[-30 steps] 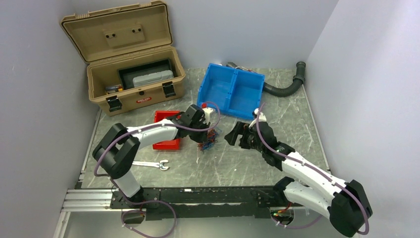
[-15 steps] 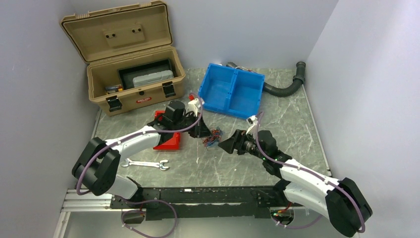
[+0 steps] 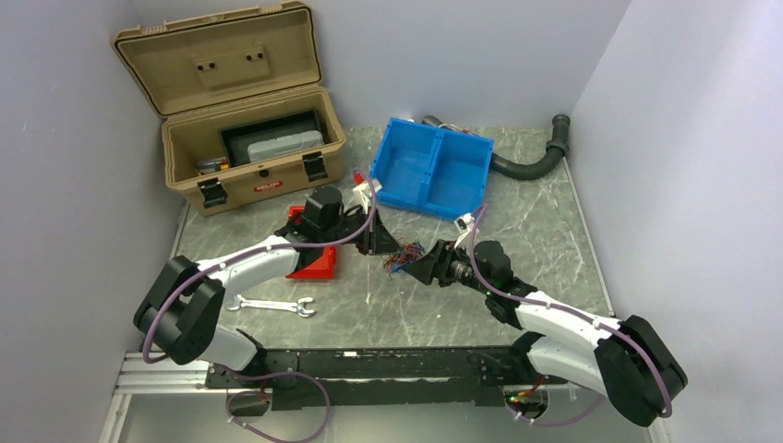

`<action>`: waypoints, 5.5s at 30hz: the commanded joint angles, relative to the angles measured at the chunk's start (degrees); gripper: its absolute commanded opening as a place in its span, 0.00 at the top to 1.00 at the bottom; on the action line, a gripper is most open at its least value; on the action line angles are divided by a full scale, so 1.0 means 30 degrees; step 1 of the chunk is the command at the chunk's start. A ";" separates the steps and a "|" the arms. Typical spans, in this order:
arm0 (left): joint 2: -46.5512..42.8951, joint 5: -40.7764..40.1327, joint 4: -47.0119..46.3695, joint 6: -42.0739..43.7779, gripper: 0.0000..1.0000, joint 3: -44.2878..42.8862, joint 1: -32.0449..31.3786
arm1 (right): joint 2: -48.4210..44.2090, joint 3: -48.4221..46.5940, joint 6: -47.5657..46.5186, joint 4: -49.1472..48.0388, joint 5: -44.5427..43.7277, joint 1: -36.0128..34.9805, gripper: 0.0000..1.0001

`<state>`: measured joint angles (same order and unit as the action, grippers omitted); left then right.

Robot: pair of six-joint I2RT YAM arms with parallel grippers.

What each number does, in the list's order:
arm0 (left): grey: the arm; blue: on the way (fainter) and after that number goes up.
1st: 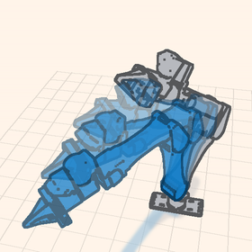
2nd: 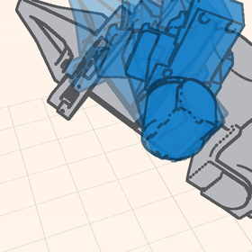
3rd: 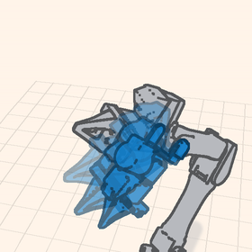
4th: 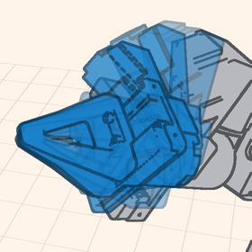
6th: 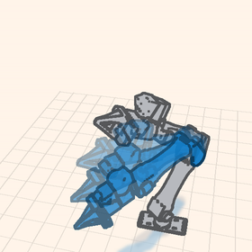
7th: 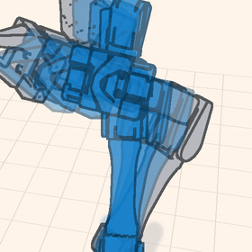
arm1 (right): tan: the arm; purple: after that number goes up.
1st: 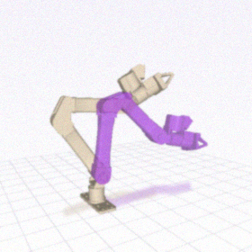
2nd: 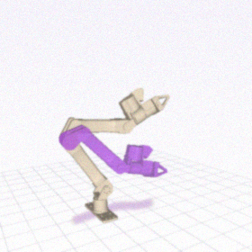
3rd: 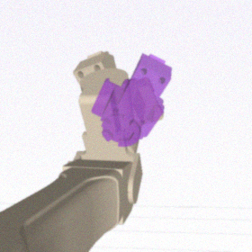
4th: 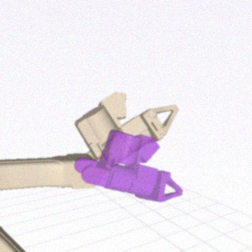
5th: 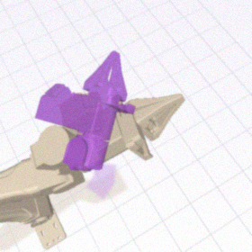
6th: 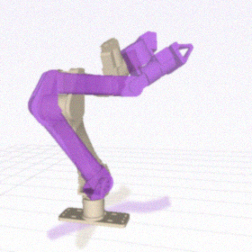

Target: Untangle the cables

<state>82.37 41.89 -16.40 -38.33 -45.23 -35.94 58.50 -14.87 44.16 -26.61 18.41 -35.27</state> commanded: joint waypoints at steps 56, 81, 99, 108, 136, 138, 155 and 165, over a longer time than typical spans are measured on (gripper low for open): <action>-0.4777 -0.7980 1.0705 0.5656 1.00 -0.2309 0.0913 | 0.5934 -0.6768 -0.0796 1.3098 -0.8104 0.3114 0.47; -1.2752 -0.7379 1.2108 0.3498 1.00 -0.2283 0.9169 | -0.3513 -0.5510 -0.0488 1.8290 -1.0269 0.9294 1.00; -1.1065 -0.8612 1.2761 0.5211 1.00 -0.2594 0.9169 | -0.3930 -0.4852 -0.2035 1.4406 -0.4200 0.8348 1.00; -0.8487 -1.1200 1.0031 0.3839 1.00 0.0378 0.8430 | -0.3928 -0.4668 -0.1956 1.3428 -0.3738 0.7572 1.00; -0.2568 -1.7475 1.0950 0.5468 0.48 -0.1410 0.3282 | -0.2010 -0.5950 -0.1973 1.2703 -0.5337 0.3875 1.00; -0.3898 -1.7426 1.0966 0.5494 0.40 -0.1278 0.3169 | -0.1991 -0.5997 -0.1978 1.2715 -0.5376 0.3873 1.00; -0.3999 -1.5244 1.4017 0.4313 0.33 -0.2750 0.6630 | -0.1000 -0.6258 -0.2241 1.1911 -0.4468 0.3519 1.00; -0.0711 -1.3784 1.2409 0.4134 0.73 -0.2727 0.7059 | -0.1257 -0.6662 -0.2622 1.2665 -0.4759 0.3484 1.00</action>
<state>78.85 -2.81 24.43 -25.15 -52.73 -14.85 55.55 -32.12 37.34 12.43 4.54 -24.49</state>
